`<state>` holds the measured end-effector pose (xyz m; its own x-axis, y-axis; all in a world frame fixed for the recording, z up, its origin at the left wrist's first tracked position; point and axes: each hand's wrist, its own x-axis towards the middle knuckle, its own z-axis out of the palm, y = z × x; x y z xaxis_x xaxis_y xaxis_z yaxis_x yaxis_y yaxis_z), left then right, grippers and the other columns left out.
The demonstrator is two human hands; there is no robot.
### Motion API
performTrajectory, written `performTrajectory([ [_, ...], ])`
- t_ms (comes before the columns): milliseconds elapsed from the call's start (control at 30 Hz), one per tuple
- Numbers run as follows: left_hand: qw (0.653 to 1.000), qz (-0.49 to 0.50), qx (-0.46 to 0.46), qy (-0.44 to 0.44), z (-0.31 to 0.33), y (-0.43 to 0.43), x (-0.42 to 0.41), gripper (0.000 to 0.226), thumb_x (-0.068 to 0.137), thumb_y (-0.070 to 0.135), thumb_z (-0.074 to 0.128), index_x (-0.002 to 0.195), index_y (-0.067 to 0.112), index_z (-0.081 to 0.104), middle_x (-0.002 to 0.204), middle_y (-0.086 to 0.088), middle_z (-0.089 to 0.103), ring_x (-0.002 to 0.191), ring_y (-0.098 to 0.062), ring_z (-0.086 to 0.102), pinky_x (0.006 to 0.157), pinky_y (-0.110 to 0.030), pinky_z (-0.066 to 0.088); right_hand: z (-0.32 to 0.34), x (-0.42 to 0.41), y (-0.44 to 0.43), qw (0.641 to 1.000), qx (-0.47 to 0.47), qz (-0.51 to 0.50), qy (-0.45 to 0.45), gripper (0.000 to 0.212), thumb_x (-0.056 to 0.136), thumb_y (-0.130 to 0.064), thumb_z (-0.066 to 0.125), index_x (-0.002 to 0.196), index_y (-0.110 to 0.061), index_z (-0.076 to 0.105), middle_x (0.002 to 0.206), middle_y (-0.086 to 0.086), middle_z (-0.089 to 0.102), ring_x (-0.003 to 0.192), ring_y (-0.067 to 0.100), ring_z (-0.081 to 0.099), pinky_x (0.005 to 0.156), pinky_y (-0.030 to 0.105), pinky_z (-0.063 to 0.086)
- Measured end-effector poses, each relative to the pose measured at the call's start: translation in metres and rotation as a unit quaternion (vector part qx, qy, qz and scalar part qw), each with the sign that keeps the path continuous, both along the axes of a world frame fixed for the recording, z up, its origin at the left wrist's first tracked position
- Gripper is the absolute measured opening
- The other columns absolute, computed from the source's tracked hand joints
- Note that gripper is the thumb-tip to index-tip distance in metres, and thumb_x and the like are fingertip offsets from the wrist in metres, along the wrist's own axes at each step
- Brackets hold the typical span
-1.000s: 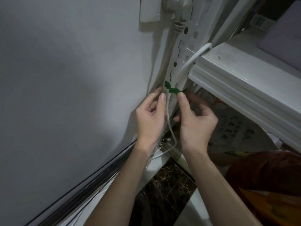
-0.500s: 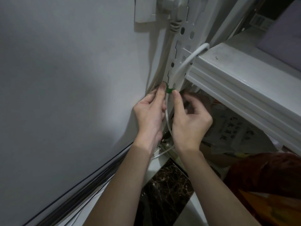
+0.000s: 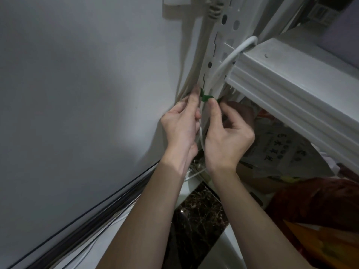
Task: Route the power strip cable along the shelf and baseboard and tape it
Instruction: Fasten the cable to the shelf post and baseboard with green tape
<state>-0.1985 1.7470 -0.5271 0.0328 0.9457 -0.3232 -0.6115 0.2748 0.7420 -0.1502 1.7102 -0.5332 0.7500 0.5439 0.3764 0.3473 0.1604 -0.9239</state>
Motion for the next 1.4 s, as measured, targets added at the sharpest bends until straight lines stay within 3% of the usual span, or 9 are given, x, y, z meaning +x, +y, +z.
performTrajectory([
  [67, 1.0, 0.0, -0.008, 0.014, 0.002, 0.001, 0.001, 0.024, 0.093, 0.026, 0.072, 0.074, 0.013, 0.066, 0.052, 0.002, 0.045, 0.036, -0.005, 0.03, 0.033, -0.017, 0.024, -0.003, 0.001, -0.001, 1.0, -0.009, -0.001, -0.029, 0.031, 0.091, -0.04, 0.068, 0.098, -0.013, 0.081, 0.086, 0.003, 0.075, 0.079, 0.018, 0.071, 0.077, 0.044, 0.058],
  [167, 0.997, 0.009, -0.008, 0.076, 0.003, 0.002, -0.005, 0.034, 0.098, 0.024, 0.065, 0.068, 0.011, 0.06, 0.05, 0.001, 0.047, 0.034, -0.006, 0.033, 0.033, -0.016, 0.026, 0.001, 0.002, -0.007, 0.998, -0.055, 0.024, -0.026, 0.026, 0.098, -0.037, 0.056, 0.085, -0.025, 0.075, 0.08, -0.005, 0.074, 0.073, 0.016, 0.07, 0.077, 0.044, 0.057],
  [267, 0.983, 0.033, 0.01, 0.179, 0.006, -0.013, -0.018, 0.031, 0.098, 0.024, 0.063, 0.07, 0.013, 0.066, 0.052, 0.003, 0.054, 0.04, -0.009, 0.042, 0.041, -0.019, 0.034, 0.018, 0.01, -0.015, 0.99, -0.133, 0.032, -0.032, 0.025, 0.102, -0.032, 0.051, 0.08, -0.027, 0.062, 0.076, -0.012, 0.066, 0.074, -0.003, 0.063, 0.082, 0.021, 0.05],
  [333, 0.963, 0.034, -0.013, 0.267, 0.008, -0.028, -0.036, 0.028, 0.096, 0.02, 0.061, 0.069, 0.016, 0.066, 0.056, 0.004, 0.057, 0.049, -0.011, 0.049, 0.054, -0.022, 0.042, 0.026, 0.009, -0.03, 0.979, -0.196, 0.051, -0.032, 0.015, 0.102, -0.034, 0.053, 0.097, -0.025, 0.064, 0.091, -0.011, 0.063, 0.085, -0.004, 0.06, 0.087, 0.015, 0.044],
  [400, 0.934, -0.01, -0.081, 0.347, 0.02, -0.053, -0.063, 0.029, 0.094, 0.022, 0.063, 0.066, 0.017, 0.058, 0.061, 0.003, 0.055, 0.059, -0.013, 0.053, 0.064, -0.025, 0.044, 0.031, 0.004, -0.062, 0.953, -0.284, 0.099, -0.019, 0.026, 0.098, -0.04, 0.058, 0.116, -0.023, 0.064, 0.106, -0.008, 0.063, 0.096, 0.004, 0.062, 0.093, 0.023, 0.047],
  [567, 0.912, -0.012, -0.152, 0.381, 0.109, -0.162, -0.141, 0.017, 0.096, 0.028, 0.063, 0.082, 0.018, 0.059, 0.081, -0.003, 0.056, 0.071, -0.015, 0.053, 0.063, -0.024, 0.043, 0.098, -0.021, -0.17, 0.847, -0.464, 0.261, 0.008, 0.029, 0.093, -0.04, 0.067, 0.113, -0.019, 0.071, 0.101, -0.007, 0.072, 0.098, 0.009, 0.066, 0.099, 0.033, 0.05],
  [833, 0.889, 0.177, -0.085, 0.413, 0.348, -0.398, -0.184, 0.009, 0.093, 0.033, 0.064, 0.089, 0.026, 0.069, 0.095, 0.0, 0.074, 0.091, -0.02, 0.069, 0.078, -0.032, 0.053, 0.334, -0.064, -0.336, 0.869, -0.305, 0.389, 0.033, 0.017, 0.096, -0.024, 0.067, 0.11, -0.016, 0.07, 0.097, -0.002, 0.072, 0.092, 0.011, 0.068, 0.086, 0.027, 0.055],
  [1100, 0.892, 0.186, -0.062, 0.407, 0.568, -0.618, -0.192, 0.008, 0.098, 0.027, 0.064, 0.096, 0.026, 0.071, 0.096, 0.006, 0.073, 0.092, -0.014, 0.067, 0.083, -0.029, 0.052, 0.56, -0.081, -0.51, 0.873, -0.247, 0.419, -0.021, 0.02, 0.097, -0.023, 0.065, 0.115, -0.016, 0.069, 0.1, -0.012, 0.069, 0.092, -0.002, 0.063, 0.079, 0.008, 0.045],
  [1400, 0.906, 0.085, 0.107, 0.4, 0.701, -0.777, -0.153, 0.009, 0.098, 0.023, 0.062, 0.099, 0.024, 0.07, 0.099, 0.01, 0.072, 0.094, -0.011, 0.067, 0.082, -0.023, 0.051, 0.712, -0.025, -0.73, 0.922, -0.192, 0.334, -0.026, 0.016, 0.097, -0.027, 0.065, 0.112, -0.023, 0.071, 0.107, -0.008, 0.072, 0.101, 0.015, 0.067, 0.092, 0.042, 0.055],
])
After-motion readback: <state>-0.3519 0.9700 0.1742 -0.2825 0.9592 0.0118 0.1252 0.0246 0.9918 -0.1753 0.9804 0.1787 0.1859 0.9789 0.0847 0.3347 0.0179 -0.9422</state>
